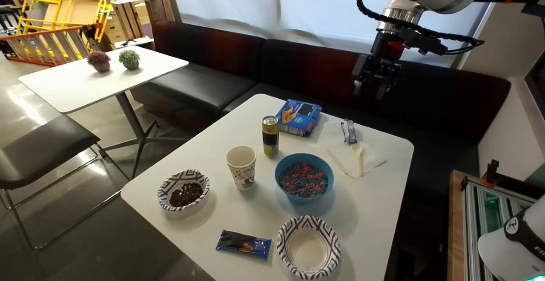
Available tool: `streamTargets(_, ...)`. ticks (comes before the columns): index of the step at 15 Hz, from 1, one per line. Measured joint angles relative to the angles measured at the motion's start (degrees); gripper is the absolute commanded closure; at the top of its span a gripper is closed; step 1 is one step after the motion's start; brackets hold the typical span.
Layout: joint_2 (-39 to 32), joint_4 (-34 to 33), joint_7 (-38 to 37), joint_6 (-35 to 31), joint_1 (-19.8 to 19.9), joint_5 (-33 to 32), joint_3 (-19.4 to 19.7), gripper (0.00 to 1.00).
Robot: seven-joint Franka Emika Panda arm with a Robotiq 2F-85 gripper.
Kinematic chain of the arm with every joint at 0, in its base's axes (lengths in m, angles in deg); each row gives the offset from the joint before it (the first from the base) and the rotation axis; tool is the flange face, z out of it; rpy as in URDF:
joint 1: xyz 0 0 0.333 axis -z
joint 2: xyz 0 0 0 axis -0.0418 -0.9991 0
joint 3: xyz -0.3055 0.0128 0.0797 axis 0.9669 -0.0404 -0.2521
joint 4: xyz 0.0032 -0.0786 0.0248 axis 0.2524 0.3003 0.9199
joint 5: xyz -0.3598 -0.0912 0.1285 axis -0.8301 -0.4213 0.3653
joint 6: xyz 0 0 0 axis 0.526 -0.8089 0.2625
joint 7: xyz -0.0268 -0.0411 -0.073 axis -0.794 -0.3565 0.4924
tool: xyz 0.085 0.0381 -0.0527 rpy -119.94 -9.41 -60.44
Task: Move the white spoon to the back left.
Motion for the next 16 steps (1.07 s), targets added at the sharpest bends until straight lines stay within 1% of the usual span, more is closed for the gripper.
streamTargets(3,-6.8,1.2,-1.4,-10.1,0.1,3.8,-0.3,0.0)
streamTargets(7,-15.4,0.7,-2.9,-17.2,0.1,8.3,-1.5,0.0)
streamTargets(10,-20.0,-1.0,-2.7,-17.1,0.2,9.3,-2.3,0.0)
streamTargets(16,-19.6,-1.2,-2.7,-17.1,0.4,9.3,-2.4,0.0)
